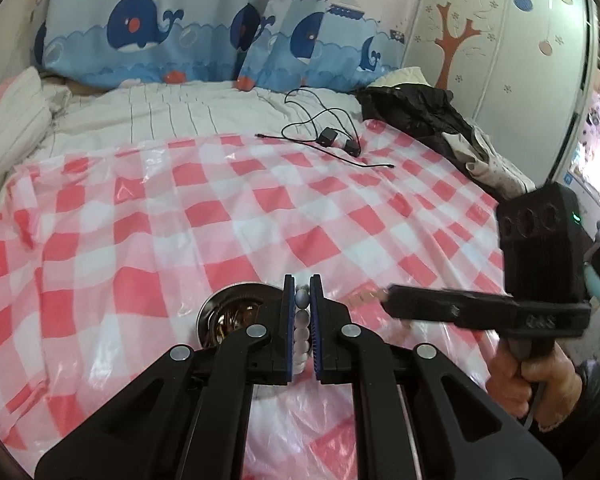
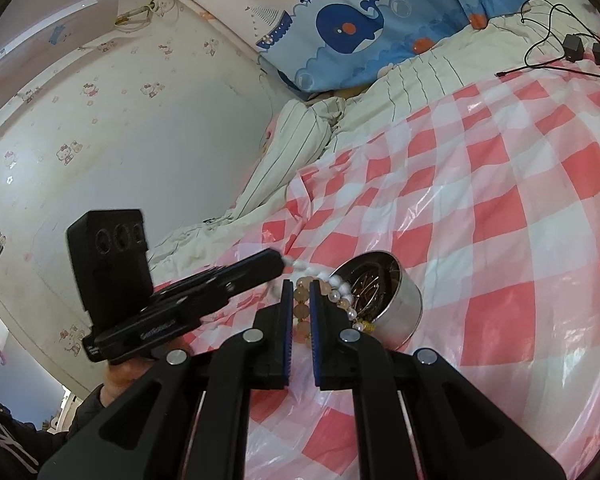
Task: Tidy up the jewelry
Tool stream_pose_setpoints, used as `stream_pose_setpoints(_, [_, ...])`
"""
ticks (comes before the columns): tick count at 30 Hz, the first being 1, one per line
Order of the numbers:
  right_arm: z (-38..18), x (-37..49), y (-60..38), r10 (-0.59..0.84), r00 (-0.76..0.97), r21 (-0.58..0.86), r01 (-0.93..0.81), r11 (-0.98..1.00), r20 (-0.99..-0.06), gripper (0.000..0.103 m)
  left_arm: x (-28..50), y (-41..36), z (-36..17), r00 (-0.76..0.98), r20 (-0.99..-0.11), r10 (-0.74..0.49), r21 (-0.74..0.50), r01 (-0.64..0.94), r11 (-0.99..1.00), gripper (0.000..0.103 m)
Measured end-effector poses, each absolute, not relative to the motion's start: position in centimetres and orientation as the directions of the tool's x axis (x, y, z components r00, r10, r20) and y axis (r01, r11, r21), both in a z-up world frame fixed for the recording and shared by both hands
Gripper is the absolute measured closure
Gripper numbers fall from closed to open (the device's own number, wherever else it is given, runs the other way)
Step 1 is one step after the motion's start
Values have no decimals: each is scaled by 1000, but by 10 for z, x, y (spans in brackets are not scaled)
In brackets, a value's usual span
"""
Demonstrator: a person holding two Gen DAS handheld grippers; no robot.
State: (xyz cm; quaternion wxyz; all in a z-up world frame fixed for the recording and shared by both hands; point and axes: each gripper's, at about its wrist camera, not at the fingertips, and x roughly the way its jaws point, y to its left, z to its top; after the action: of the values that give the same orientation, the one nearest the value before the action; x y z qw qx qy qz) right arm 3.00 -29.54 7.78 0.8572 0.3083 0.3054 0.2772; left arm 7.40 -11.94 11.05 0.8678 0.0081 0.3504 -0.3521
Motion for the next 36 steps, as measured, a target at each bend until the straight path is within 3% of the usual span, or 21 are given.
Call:
stream_pose_setpoints(4, [75,40,-294,674,649,710,-284,645,-353,94,104,-123,82,496,-717,-490,-189,539,821,94])
stream_pose_setpoints(8, [75,54,-288,694,635,726,-293,622,-339,94,104,-104,78,510,-735,-448,-174,496,851,68])
stream_pose_setpoints(13, [77,73,-274,741,599,759,-317,568,-304,94,85,-81,91,563,-712,-419,-134,477,869,50])
stream_pose_setpoints(14, [76,79,-269,731,591,746,-303,594,-342,94,81,-76,92,573,-707,-415,-130,470,873,46])
stream_pose_setpoints(16, [73,87,-261,589,624,612,-215,761,-513,90,74,-70,93,588,-702,-401,-118,459,880,42])
stream_pose_setpoints(17, [72,88,-259,547,634,569,-198,798,-547,83,69,-67,92,597,-704,-385,-103,451,887,37])
stream_pose_setpoints(20, [71,79,-260,469,657,496,-164,853,-590,79,56,-65,86,626,-702,-341,-56,429,902,23])
stream_pose_setpoints(24, [66,51,-255,384,677,399,-144,906,-628,59,41,-67,74,633,-716,-294,-16,406,914,15])
stream_pose_setpoints(29, [41,16,-241,266,649,277,-87,957,-713,51,13,-70,56,640,-736,-221,33,361,932,9])
stream_pose_setpoints(36, [23,-23,-238,122,628,157,0,988,-768,39,-16,-63,46,658,-734,-166,50,297,954,8])
